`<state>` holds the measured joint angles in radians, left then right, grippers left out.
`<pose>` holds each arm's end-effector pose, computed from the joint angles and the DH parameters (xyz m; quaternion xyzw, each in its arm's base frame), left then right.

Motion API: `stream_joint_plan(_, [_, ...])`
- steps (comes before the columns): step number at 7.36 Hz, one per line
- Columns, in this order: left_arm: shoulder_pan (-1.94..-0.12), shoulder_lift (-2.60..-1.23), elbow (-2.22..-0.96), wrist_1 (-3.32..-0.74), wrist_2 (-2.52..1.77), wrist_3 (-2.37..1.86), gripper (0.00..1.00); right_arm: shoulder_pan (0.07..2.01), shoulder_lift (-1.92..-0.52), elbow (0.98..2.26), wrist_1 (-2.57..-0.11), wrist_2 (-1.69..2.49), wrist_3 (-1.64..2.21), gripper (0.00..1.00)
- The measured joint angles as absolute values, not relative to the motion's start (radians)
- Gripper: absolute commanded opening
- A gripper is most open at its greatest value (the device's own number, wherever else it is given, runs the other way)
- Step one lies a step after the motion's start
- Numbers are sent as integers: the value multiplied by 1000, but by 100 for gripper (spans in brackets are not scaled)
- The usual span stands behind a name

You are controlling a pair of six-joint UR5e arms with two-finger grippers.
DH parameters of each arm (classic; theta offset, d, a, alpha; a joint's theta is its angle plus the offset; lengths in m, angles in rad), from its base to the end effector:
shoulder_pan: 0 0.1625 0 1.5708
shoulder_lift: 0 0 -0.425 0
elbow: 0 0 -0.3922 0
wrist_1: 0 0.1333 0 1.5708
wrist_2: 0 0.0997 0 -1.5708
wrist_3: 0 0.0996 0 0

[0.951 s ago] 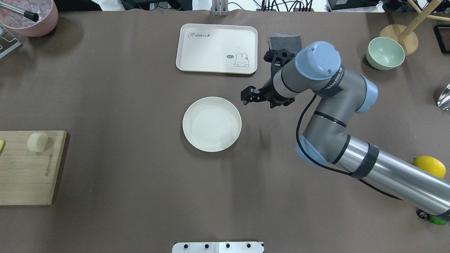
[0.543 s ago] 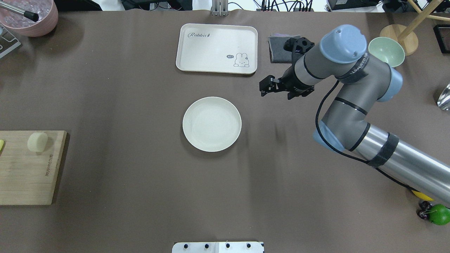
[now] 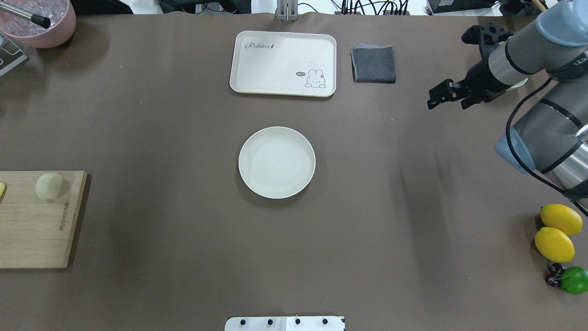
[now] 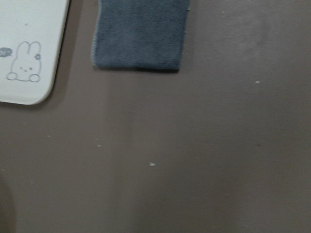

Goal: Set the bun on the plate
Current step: 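Release the plate and withdraw the right gripper toward the green bowl, then lower the left gripper onto the pale bun on the cutting board and grasp it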

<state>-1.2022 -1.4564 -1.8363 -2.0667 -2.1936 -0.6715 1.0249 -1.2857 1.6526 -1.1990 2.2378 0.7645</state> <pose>0.0983 -0.4632 0.5301 0.1182 0.4025 -0.0399 0.9069 -0.2565 -0.5603 0.4204 0.0845 -0.4499 -0.0214 0.8888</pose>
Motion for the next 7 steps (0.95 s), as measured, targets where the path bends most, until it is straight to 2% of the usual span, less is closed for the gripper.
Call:
stream_joint_plan(3, [-1009,-1415,-1847,-2196,-2089,-875,98,1050,-1351,1693,-1205,2240,722,100])
stream_joint_plan(7, [-901,-1406,-1810,-2234,-2059,-908,98,1051,-1362,1709,-1203,2246,752,100])
